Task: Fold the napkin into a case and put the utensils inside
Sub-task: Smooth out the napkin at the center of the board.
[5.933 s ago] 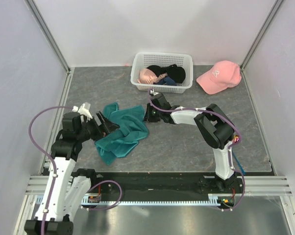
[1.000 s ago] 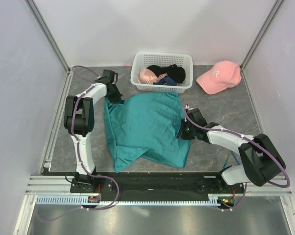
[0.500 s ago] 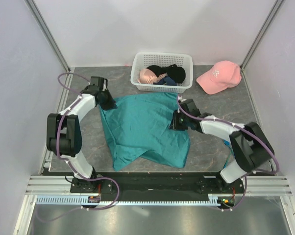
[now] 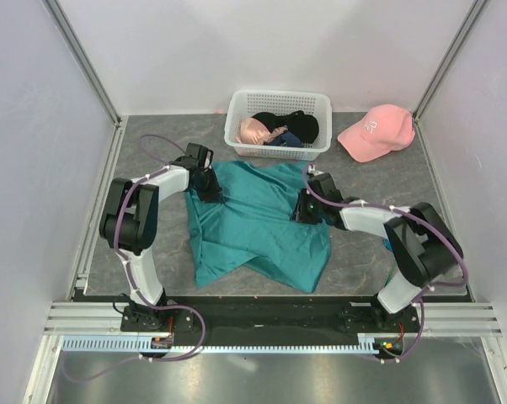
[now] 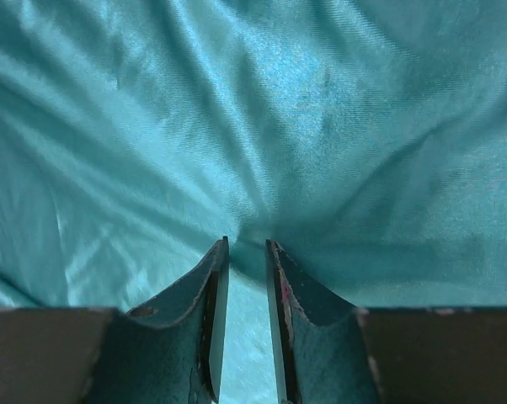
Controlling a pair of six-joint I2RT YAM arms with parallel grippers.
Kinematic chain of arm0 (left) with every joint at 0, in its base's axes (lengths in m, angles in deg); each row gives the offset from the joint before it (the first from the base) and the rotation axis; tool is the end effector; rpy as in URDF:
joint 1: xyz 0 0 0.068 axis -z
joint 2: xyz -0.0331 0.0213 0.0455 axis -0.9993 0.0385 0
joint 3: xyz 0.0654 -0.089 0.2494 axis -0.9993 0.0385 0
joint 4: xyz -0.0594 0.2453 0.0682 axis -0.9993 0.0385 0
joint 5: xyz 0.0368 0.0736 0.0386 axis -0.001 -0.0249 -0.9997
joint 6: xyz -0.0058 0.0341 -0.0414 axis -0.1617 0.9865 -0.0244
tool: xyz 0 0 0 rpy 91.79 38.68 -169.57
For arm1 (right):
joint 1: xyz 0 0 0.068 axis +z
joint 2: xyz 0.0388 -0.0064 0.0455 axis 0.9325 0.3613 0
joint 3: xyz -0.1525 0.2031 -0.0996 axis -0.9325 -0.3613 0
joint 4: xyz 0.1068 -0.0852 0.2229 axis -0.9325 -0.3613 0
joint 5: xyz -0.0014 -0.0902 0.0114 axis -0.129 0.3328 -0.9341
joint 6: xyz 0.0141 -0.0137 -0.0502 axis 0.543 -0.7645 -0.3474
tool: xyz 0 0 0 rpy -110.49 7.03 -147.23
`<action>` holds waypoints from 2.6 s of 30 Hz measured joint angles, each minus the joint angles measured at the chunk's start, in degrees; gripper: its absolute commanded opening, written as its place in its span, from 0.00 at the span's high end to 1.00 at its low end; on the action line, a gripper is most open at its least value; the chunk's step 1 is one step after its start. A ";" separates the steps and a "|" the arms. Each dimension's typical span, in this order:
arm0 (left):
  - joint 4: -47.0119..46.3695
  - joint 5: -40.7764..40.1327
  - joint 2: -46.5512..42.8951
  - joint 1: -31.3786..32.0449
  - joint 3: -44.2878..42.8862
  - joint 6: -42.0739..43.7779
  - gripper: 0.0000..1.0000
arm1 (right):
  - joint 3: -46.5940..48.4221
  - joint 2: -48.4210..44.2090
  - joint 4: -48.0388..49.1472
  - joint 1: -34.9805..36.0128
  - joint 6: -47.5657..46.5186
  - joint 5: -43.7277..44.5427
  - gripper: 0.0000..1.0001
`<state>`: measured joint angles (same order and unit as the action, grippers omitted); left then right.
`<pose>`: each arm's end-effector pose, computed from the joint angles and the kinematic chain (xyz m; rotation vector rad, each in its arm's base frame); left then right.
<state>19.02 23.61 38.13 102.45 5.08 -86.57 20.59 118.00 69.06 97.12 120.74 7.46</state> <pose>0.3637 -0.1028 0.1490 -0.4337 2.7305 -0.5396 0.2836 0.1568 0.1474 0.0603 2.5173 0.5884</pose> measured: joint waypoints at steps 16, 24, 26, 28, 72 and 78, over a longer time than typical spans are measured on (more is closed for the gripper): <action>3.89 -7.45 -11.47 5.29 2.16 4.74 0.82 | -6.62 -13.27 -7.58 -2.19 -2.03 2.82 0.47; 5.60 -10.34 -21.66 6.51 15.13 4.74 0.86 | 1.11 -4.61 -6.64 -1.49 -3.50 -0.92 0.52; 5.79 -10.54 -21.64 7.61 16.37 4.72 0.88 | 1.20 -2.80 -6.45 -1.46 -3.45 -1.20 0.53; 5.79 -10.56 -21.64 8.72 16.87 4.74 0.88 | 1.20 -1.77 -6.29 -1.49 -3.23 -1.75 0.53; 0.02 -0.52 -28.81 20.59 21.14 -7.23 0.98 | -2.86 -14.29 -15.04 -1.92 -4.94 1.66 0.43; 3.10 -9.03 -43.01 21.59 31.32 -12.35 0.98 | -2.80 -12.02 -14.73 -1.95 -4.76 1.70 0.45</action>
<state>22.12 14.58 -4.89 124.04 36.40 -98.92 17.80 105.98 54.33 95.17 115.98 9.16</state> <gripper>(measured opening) 0.028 0.555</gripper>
